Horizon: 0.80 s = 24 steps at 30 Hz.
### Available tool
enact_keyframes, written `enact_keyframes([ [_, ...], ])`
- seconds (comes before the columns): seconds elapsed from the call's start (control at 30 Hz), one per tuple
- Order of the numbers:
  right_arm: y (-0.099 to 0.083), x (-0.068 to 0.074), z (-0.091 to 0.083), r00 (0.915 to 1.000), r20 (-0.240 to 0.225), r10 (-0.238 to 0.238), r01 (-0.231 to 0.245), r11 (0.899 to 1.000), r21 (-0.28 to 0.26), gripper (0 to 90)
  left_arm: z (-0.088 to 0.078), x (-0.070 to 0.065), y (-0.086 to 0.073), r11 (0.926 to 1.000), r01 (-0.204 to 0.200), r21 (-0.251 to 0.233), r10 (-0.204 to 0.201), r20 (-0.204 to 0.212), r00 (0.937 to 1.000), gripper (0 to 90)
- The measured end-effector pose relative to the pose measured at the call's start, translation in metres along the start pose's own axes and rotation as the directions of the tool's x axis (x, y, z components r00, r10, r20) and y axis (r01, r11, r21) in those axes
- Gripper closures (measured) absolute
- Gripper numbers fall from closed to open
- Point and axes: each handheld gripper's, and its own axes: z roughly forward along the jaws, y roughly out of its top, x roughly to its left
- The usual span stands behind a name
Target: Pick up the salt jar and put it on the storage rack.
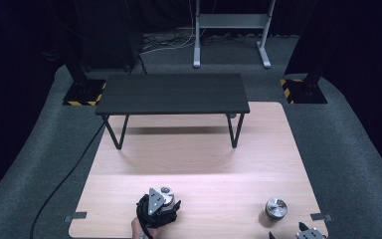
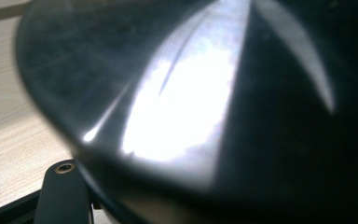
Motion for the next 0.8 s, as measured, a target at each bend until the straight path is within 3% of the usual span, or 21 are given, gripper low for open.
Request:
enact_keyframes([
  [0.5, 0.002, 0.0, 0.0, 1.0, 0.004, -0.006, 0.006, 1.0, 0.004, 0.0, -0.016, 0.008, -0.002, 0.999, 0.041, -0.016, -0.041, -0.022, 0.9989, 30.6],
  [0.8, 0.002, 0.0, -0.002, 0.9999, 0.01, -0.008, 0.008, 1.0, 0.0, 0.0, -0.026, 0.011, -0.002, 0.9989, 0.043, -0.017, -0.043, -0.035, 0.9984, 30.6],
])
